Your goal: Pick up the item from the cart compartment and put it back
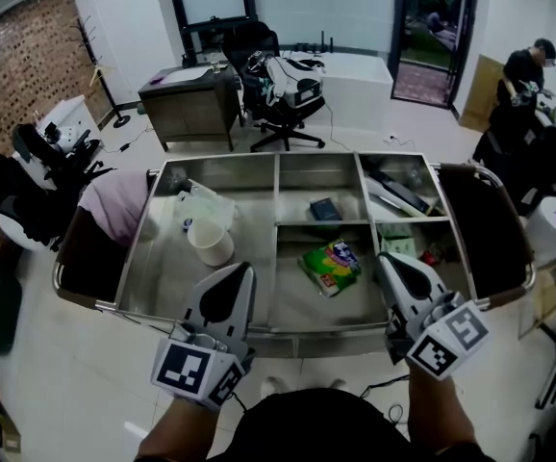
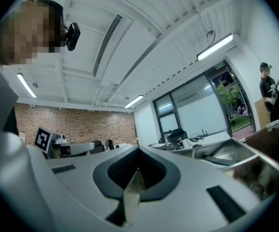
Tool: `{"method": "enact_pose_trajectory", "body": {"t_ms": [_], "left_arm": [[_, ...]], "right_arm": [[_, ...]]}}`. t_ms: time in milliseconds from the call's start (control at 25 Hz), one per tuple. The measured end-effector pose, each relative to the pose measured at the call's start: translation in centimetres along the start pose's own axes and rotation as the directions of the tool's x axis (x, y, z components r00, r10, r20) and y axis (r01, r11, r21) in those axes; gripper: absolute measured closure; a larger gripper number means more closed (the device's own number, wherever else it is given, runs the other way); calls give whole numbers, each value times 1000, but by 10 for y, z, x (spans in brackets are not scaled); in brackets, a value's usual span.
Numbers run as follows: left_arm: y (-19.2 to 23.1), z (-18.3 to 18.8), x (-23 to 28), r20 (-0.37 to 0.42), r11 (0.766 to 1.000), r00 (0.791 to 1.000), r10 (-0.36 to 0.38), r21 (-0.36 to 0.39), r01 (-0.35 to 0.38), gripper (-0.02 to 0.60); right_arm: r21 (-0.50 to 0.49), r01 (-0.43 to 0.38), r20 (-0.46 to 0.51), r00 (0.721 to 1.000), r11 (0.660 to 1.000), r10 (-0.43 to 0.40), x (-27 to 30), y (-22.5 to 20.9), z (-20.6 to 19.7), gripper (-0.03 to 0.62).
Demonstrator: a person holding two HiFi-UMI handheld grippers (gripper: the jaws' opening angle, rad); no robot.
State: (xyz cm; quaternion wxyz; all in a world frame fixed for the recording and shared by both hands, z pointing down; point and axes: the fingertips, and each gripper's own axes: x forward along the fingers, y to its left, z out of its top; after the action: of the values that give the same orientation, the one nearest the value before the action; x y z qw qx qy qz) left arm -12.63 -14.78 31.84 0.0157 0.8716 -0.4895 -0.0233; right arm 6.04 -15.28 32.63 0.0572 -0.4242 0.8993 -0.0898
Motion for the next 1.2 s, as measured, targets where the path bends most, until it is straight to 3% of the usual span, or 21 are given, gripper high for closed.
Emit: {"method": "enact_pose_trajectory", "body": {"t_ms": [320,600,1200], "left_arm": [[0,-18,5,-50,1000,999,-1,-10,0,581],[3,-17,12,-23,1000,1000,16,1,-16,581],[-5,-15,18,-26,1000,1000,-17,1,17,581]], "right_arm": [[-33,11,-24,1000,999,-12,0,0,-4,582],[-73,35,-46,998,997,-39,3,-1,-10,582],[-41,60,-46,997,997,-62,-1,-7,-15,582]]}}
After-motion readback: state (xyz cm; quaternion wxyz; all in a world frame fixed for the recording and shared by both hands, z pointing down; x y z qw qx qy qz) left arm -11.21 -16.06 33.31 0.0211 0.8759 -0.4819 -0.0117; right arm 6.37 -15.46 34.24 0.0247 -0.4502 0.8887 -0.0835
